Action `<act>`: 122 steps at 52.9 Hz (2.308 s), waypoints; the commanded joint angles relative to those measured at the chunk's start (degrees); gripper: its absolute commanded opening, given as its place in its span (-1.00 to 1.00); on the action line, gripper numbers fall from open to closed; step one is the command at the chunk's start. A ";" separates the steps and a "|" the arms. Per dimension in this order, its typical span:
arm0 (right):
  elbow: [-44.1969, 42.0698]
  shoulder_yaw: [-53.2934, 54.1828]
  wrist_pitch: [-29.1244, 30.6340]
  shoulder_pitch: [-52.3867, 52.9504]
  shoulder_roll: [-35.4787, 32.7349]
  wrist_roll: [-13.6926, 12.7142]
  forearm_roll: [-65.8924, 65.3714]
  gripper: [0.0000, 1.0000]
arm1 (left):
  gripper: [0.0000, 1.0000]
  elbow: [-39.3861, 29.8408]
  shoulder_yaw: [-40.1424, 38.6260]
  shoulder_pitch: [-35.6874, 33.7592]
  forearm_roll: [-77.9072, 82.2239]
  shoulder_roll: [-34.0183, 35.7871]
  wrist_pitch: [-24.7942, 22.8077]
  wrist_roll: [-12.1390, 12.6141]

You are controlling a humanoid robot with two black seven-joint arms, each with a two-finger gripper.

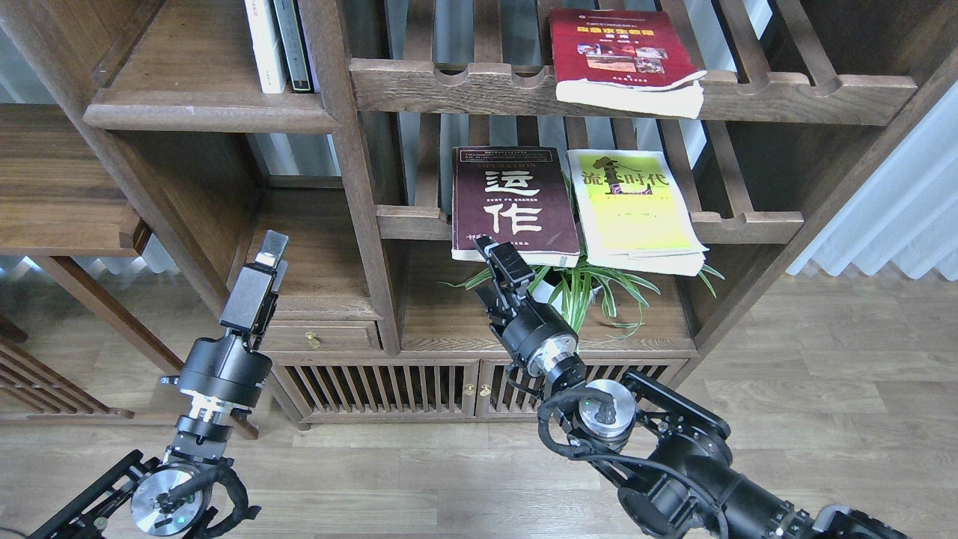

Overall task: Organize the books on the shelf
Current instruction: 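Push the right gripper against the dark red book's lower edge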

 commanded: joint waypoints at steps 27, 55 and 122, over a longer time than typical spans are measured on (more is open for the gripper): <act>-9.93 1.05 -2.55 5.57 0.00 -0.08 3.35 0.97 | 1.00 0.56 1.31 0.09 2.64 -5.33 0.00 0.09; -11.07 1.31 -6.95 7.33 0.00 -0.70 4.75 0.88 | 1.00 0.91 1.31 0.80 2.64 -6.39 0.00 0.09; -13.79 2.28 6.32 7.95 0.00 -0.17 5.46 -0.91 | 1.00 1.79 1.23 2.55 2.55 -6.74 0.00 -0.09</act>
